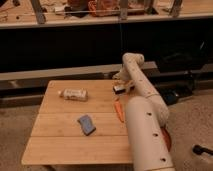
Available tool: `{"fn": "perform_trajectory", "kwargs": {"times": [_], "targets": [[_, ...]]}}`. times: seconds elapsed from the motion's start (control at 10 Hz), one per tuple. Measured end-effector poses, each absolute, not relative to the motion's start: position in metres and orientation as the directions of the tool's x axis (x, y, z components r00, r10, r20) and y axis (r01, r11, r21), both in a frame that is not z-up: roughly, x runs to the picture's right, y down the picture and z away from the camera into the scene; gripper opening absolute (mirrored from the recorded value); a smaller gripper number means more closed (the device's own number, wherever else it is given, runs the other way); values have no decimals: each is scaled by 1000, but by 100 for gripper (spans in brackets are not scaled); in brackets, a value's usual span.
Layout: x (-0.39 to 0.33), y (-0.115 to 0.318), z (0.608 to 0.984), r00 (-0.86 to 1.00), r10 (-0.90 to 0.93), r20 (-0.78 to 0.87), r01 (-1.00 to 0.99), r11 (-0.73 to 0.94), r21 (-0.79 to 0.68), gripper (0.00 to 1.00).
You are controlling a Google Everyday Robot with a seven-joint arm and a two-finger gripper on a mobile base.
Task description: Place the eraser on the white sponge
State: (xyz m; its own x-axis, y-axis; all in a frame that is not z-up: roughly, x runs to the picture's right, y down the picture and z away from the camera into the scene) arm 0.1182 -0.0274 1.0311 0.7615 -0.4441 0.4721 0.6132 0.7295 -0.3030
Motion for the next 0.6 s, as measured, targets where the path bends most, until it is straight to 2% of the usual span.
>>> {"fn": "perform_trajectory", "kwargs": {"times": [0.1,0.2,0.6], "targets": [[112,-18,1035,757,-440,483,622,710,-329,80],[105,-12,1040,757,-439,483,626,699,-346,75],[109,-13,1041,761,-442,474,621,707,-338,37]]}}
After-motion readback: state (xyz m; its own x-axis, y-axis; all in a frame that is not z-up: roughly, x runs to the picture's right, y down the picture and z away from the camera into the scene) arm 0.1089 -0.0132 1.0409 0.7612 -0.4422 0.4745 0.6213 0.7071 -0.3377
